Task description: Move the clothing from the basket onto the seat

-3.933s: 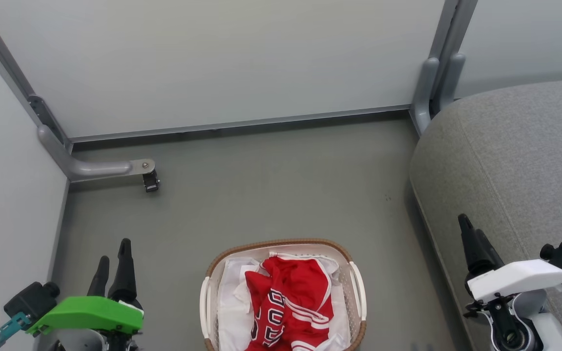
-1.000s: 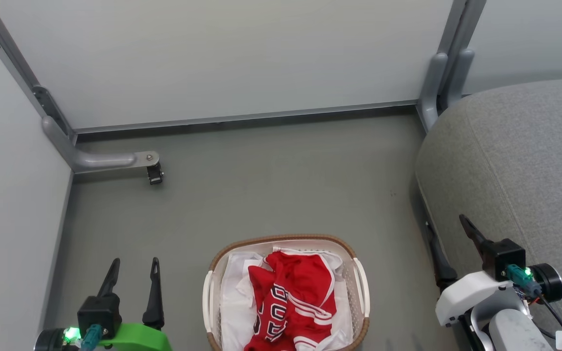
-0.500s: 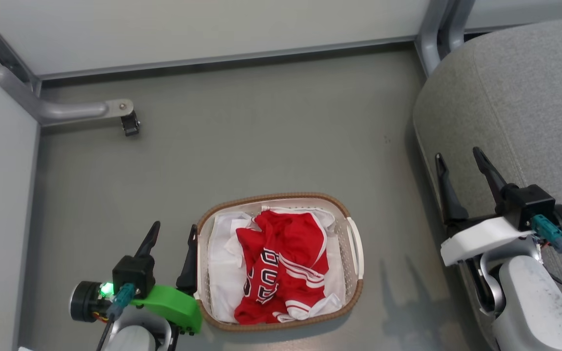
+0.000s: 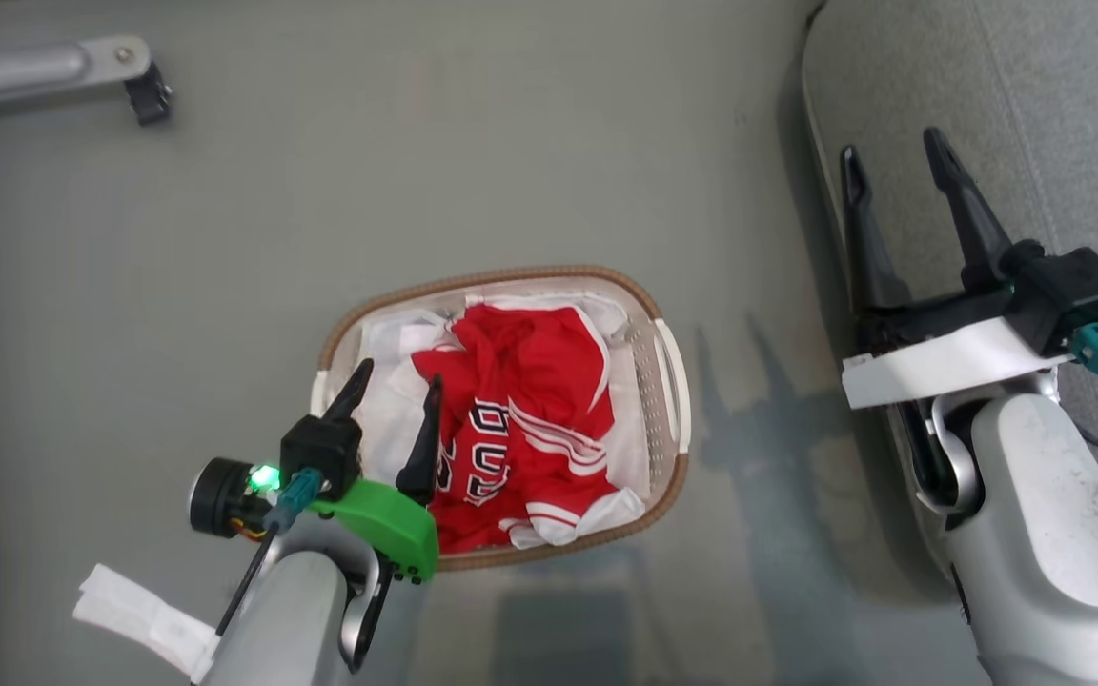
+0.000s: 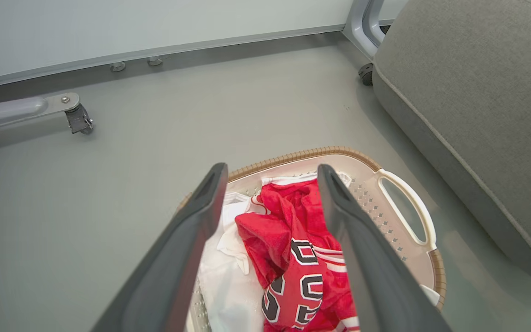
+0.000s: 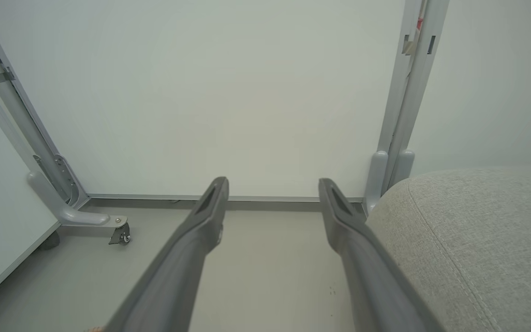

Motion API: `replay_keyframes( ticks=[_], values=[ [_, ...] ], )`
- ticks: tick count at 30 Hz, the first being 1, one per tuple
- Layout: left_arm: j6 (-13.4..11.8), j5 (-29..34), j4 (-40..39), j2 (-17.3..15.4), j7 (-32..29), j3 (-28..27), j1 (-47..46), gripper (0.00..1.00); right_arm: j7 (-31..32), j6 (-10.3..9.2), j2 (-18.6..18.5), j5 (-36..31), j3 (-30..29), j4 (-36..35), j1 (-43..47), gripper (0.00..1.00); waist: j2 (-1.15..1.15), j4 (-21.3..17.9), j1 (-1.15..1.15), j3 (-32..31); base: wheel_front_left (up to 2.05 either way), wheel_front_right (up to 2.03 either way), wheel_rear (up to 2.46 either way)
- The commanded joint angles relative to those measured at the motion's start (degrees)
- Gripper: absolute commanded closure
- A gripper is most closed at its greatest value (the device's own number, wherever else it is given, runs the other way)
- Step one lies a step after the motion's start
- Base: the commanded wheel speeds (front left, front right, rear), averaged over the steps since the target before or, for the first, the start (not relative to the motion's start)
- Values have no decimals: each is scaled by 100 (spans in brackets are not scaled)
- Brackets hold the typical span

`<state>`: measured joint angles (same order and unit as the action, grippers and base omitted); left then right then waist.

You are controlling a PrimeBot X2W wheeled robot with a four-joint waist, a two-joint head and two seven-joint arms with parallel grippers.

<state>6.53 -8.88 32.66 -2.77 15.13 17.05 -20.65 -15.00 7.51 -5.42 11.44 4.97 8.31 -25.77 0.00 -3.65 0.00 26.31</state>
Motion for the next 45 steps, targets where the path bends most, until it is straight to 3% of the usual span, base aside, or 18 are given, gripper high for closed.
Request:
replay_keyframes(
  ticks=[1,17,25,34,45],
  values=[
    [-31,-32,45,-30,5,72,-207,0,-26,-4,9,30,19,-90,-113,0,0,-275,0,638,0,0,0],
    [-191,-49,1081,-34,4,561,-1256,0,-26,-4,10,170,116,-439,-412,0,0,-556,0,1835,0,0,0],
    [-208,23,1531,-37,4,680,-1572,0,-26,-4,2,254,137,-464,-307,0,0,-674,0,2091,0,0,0],
    [-615,83,2257,-33,3,564,-1879,0,-26,-4,41,236,138,-489,-209,0,0,-759,0,2213,0,0,0],
    [-747,-4,2881,-33,1,442,-2197,0,-26,-4,87,275,252,-559,-235,0,0,-848,0,2354,0,0,0]
  ],
)
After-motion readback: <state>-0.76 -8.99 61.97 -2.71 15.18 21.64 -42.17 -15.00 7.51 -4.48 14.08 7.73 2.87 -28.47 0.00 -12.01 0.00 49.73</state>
